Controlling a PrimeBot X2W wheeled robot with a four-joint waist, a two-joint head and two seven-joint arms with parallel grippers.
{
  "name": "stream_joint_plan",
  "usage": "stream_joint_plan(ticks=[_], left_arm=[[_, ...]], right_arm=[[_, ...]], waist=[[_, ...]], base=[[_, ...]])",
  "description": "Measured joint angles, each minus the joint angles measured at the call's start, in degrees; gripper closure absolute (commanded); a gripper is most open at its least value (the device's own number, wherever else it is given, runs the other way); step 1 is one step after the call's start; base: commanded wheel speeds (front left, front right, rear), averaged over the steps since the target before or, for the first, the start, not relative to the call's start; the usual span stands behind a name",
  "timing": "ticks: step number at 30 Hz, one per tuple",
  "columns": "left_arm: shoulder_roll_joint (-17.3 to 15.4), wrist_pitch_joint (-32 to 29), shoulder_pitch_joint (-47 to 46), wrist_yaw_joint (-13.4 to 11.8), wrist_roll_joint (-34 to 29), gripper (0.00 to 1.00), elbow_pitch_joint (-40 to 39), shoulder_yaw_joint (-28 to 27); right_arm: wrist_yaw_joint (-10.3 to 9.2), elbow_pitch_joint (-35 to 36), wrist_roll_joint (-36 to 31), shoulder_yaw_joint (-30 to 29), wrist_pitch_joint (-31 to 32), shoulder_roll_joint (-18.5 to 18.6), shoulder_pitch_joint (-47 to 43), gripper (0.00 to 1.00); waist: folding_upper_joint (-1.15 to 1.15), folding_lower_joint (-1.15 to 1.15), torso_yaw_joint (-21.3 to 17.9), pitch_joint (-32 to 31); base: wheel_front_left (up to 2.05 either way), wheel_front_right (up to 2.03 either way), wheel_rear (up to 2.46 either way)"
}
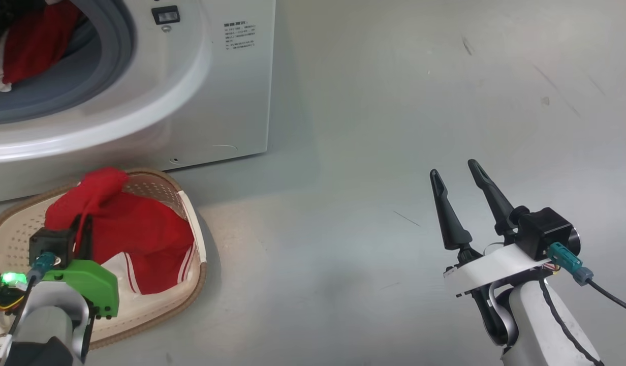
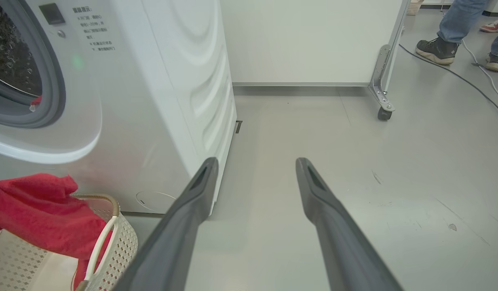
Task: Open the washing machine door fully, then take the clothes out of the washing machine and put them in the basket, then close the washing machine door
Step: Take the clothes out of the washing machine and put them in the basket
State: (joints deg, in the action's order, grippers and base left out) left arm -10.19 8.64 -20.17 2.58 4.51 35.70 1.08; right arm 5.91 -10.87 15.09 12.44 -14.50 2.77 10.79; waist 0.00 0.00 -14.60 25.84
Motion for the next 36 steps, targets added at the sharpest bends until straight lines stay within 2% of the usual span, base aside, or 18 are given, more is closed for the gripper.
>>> stream_joint_plan(ticks=[7, 23, 24, 26, 27, 36], left_arm=[[-0.33, -0.26, -1.41, -0.53, 0.86, 1.0, 4.8, -1.52], [1.62, 1.0, -4.88, -1.77, 3.39, 1.0, 13.71, -3.26], [1.67, 0.97, -4.88, -1.77, 3.49, 0.76, 14.29, -3.25], [1.86, 0.91, -5.02, -1.77, 3.49, 0.38, 15.45, -3.2], [1.96, 0.93, -5.13, -1.77, 3.52, 0.0, 15.78, -3.21], [2.22, 2.29, -7.47, -1.77, 3.97, 0.0, 17.9, -3.08]], right_arm=[[-0.08, 0.42, -0.09, -0.79, 0.0, -0.04, 0.56, 0.0], [-0.09, 0.94, -1.22, -1.57, 0.0, -0.15, 1.77, 0.0], [-0.09, 0.93, -1.23, -1.57, 0.0, -0.15, 1.77, 0.0], [-0.09, 0.93, -1.31, -1.59, 0.0, -0.15, 1.77, 0.0], [-0.09, 0.93, -1.32, -1.6, 0.0, -0.15, 1.77, 0.0], [-0.08, 0.56, -1.41, -1.88, 0.0, -0.14, 2.06, 0.0]], waist=[[0.0, 0.0, -0.5, 1.98], [0.0, 0.0, 1.26, 4.61], [0.0, 0.0, 1.33, 4.64], [0.0, 0.0, 1.45, 4.68], [0.0, 0.0, 1.51, 4.69], [0.0, 0.0, 2.11, 4.08]], base=[[0.0, 0.0, 0.0], [0.0, 0.0, 0.0], [0.0, 0.0, 0.0], [0.0, 0.0, 0.0], [0.0, 0.0, 0.0], [0.0, 0.0, 0.0]])
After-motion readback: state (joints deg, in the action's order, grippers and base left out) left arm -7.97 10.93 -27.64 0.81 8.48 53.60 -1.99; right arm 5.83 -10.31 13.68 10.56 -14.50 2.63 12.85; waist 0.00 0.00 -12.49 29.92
